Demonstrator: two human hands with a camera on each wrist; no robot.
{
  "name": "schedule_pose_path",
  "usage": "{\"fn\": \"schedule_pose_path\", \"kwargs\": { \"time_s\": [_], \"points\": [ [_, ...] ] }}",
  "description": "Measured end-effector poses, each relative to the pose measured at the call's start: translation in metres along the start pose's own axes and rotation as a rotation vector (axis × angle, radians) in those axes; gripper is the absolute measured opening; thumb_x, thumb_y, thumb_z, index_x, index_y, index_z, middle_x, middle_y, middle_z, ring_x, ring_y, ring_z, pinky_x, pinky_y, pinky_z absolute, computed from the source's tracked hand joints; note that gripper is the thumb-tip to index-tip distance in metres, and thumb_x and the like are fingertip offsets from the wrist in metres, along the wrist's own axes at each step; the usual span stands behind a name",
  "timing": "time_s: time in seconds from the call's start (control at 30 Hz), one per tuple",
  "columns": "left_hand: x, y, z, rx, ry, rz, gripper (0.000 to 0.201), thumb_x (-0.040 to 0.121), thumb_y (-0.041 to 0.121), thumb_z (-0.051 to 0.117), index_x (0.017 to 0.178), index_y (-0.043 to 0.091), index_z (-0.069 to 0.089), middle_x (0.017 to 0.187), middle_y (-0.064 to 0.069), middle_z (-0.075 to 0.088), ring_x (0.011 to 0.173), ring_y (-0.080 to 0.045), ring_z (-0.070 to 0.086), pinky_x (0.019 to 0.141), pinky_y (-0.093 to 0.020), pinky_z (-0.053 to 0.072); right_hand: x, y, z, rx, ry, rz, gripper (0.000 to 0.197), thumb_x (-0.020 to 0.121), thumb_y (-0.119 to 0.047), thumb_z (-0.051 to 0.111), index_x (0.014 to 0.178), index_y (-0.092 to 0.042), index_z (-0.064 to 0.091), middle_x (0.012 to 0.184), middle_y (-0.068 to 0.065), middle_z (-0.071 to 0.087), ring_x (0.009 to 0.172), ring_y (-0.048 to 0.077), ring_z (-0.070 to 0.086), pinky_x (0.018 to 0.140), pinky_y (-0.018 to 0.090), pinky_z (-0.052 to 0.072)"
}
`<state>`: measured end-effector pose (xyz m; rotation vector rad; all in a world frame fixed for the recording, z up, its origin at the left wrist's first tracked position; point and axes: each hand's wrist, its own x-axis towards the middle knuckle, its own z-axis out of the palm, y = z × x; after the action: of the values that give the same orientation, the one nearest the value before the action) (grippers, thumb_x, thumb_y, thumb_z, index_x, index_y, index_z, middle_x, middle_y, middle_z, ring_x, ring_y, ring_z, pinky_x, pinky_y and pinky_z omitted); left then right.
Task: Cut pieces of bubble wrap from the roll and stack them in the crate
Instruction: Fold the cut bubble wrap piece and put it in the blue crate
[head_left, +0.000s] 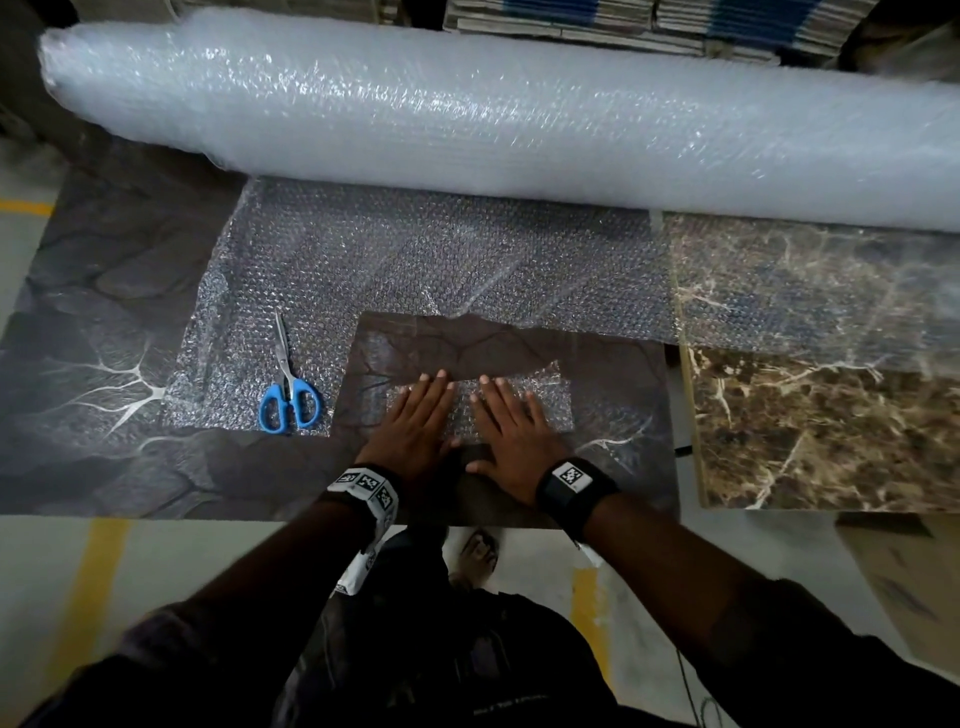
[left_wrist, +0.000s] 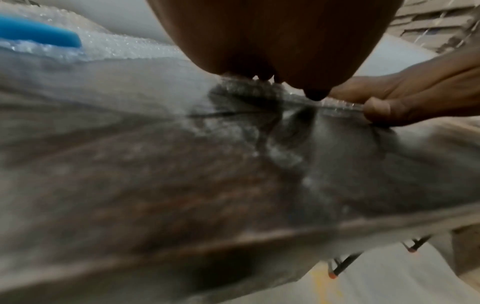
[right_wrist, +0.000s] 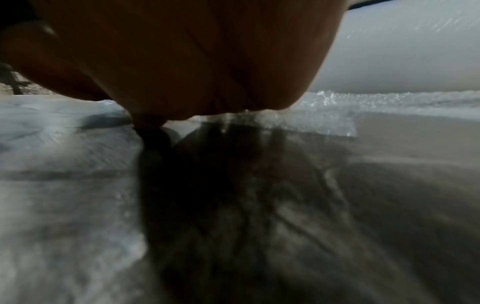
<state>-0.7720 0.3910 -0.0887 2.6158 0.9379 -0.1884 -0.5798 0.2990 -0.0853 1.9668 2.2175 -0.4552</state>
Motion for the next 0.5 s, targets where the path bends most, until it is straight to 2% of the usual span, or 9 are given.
{"fn": "schedule_pose_path", "kwargs": {
  "time_s": [0.07,0.17,0.37,0.43,0.5],
  "points": [
    [-0.003,-0.003,0.003,0.048,0.005,0.018,0.08,0.092,0.061,0.03,0.15,0.005,0.031,0.158,-0.014,0.026,0.144,-0.032,0.028,0.113,-0.05,0.029,-0.002,0.008,0.001,-0.011,0.008,0.019,0.091,0.086,-0.07,0.029,0.156,-0.013,0.016,0.165,0.012,0.006,0.151,0.031,0.006,0.117,0.059,0.017],
    [-0.003,-0.004,0.001,0.076,0.035,0.028,0.086,0.09,0.067,0.029,0.15,0.005,0.033,0.158,-0.014,0.027,0.144,-0.031,0.028,0.113,-0.054,0.029,-0.012,0.03,0.0,0.01,0.004,0.117,0.091,0.087,-0.071,0.029,0.156,-0.012,0.017,0.165,0.009,0.007,0.151,0.029,0.008,0.116,0.058,0.02],
    [-0.007,-0.01,-0.003,0.042,-0.029,-0.01,0.091,0.088,0.071,0.027,0.151,0.006,0.027,0.159,-0.014,0.023,0.145,-0.032,0.026,0.113,-0.056,0.027,-0.041,0.078,0.0,0.067,-0.027,0.32,0.098,0.086,-0.078,0.016,0.157,-0.012,-0.001,0.164,0.009,-0.012,0.151,0.029,-0.009,0.119,0.057,0.004],
    [-0.009,-0.009,-0.007,0.001,-0.008,-0.006,0.087,0.088,0.064,0.035,0.153,0.008,0.023,0.161,-0.014,0.016,0.147,-0.033,0.02,0.115,-0.057,0.021,-0.045,0.079,-0.005,0.097,-0.009,0.369,0.099,0.087,-0.075,0.027,0.156,-0.009,0.001,0.164,0.012,-0.012,0.151,0.031,-0.009,0.119,0.056,0.004],
    [-0.014,-0.004,-0.011,-0.016,0.016,0.025,0.078,0.089,0.055,0.045,0.151,0.013,0.024,0.161,-0.013,0.018,0.147,-0.031,0.02,0.116,-0.058,0.019,-0.044,0.069,-0.014,0.126,0.051,0.318,0.095,0.089,-0.062,0.048,0.156,-0.008,0.008,0.164,0.013,-0.005,0.151,0.032,-0.004,0.12,0.055,0.008]
  ]
}}
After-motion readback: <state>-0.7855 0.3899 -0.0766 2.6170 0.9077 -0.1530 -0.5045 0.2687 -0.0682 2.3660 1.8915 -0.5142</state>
